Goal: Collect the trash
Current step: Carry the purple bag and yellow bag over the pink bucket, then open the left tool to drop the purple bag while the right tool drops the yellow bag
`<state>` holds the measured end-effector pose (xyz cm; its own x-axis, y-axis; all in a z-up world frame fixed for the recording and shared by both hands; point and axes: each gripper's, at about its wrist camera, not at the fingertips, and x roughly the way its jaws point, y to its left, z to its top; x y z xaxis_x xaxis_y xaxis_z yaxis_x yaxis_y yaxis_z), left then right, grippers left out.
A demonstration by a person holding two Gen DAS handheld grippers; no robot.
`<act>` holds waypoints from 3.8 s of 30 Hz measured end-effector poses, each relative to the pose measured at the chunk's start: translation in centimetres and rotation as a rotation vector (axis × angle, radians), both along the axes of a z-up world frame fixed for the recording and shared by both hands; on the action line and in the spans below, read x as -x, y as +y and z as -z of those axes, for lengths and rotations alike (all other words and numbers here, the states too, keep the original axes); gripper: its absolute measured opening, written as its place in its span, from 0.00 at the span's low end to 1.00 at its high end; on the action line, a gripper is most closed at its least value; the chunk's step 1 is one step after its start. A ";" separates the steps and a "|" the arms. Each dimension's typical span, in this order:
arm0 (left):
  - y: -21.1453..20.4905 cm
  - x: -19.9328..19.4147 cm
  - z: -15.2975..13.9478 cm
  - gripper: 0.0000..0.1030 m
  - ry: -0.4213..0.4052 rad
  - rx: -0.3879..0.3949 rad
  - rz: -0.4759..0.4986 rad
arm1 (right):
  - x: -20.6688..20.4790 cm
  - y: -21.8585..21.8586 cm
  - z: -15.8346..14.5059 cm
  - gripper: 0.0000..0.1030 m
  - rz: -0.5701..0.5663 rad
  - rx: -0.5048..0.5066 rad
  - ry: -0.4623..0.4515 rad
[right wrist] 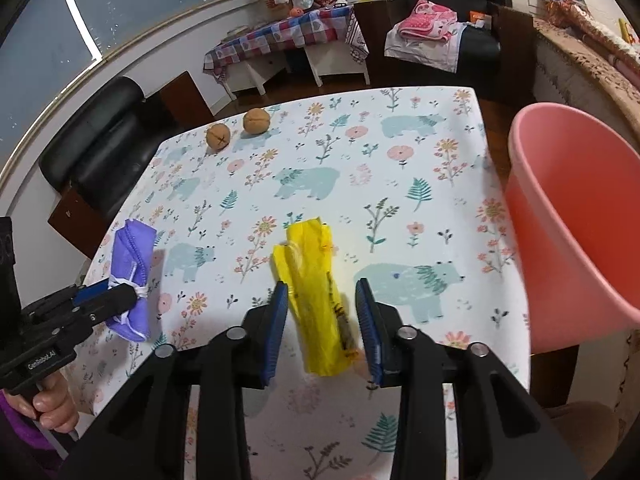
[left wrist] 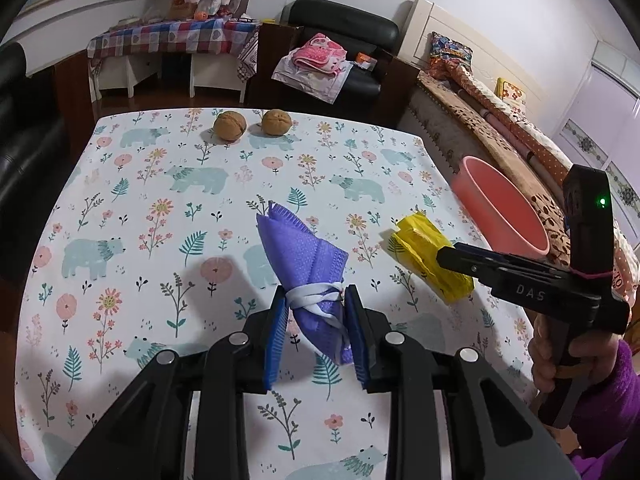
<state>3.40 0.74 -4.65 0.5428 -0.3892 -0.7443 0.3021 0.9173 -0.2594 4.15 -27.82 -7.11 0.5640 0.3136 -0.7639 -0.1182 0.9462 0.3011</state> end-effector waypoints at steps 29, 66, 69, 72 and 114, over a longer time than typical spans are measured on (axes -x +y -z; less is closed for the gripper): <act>-7.9 -0.7 -5.7 0.27 -0.133 0.041 0.107 | 5.2 -7.5 -4.9 0.10 0.230 -0.092 -0.237; -30.5 -6.1 -2.6 0.28 -0.090 -0.064 0.349 | 6.6 -22.4 -1.6 0.10 0.560 -0.112 -0.239; -31.4 -6.0 -2.3 0.28 -0.090 -0.073 0.358 | 6.5 -22.7 -1.4 0.10 0.560 -0.115 -0.236; -31.9 -5.9 -2.3 0.31 -0.090 -0.070 0.360 | 6.4 -22.8 -1.3 0.10 0.561 -0.118 -0.234; -28.1 -3.5 -4.7 0.49 -0.194 -0.072 0.239 | 8.2 -17.9 -3.9 0.49 0.487 0.084 -0.303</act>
